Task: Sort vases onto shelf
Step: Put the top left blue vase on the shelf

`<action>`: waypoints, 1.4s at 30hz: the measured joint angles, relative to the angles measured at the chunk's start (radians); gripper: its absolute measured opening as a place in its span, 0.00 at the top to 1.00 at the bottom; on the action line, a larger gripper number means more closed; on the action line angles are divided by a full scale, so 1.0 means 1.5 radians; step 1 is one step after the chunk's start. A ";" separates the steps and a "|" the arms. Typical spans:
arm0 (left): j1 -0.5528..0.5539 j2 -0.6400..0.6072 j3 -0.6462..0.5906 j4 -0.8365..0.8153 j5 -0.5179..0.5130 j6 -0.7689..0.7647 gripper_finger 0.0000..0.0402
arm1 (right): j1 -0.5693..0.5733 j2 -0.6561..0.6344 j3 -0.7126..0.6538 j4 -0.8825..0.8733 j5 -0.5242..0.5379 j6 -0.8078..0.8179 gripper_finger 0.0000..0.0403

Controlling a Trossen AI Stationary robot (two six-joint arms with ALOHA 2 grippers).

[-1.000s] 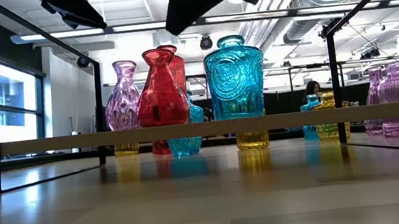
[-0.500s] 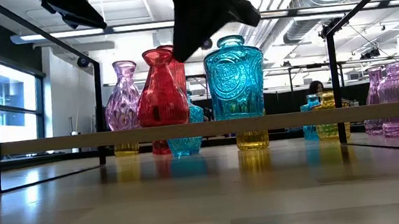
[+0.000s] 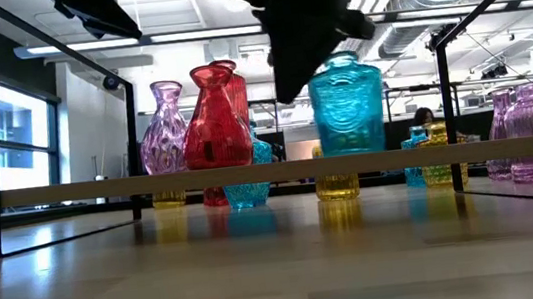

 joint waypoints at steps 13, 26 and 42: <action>0.000 0.000 0.000 0.000 0.000 0.000 0.74 | 0.000 0.000 0.000 -0.102 0.004 0.040 1.00; 0.000 0.000 0.000 -0.001 0.000 -0.001 0.74 | 0.000 0.000 0.000 -0.203 0.015 0.074 1.00; 0.000 0.000 0.000 -0.001 0.000 -0.001 0.74 | 0.000 0.000 0.000 -0.251 0.013 0.125 1.00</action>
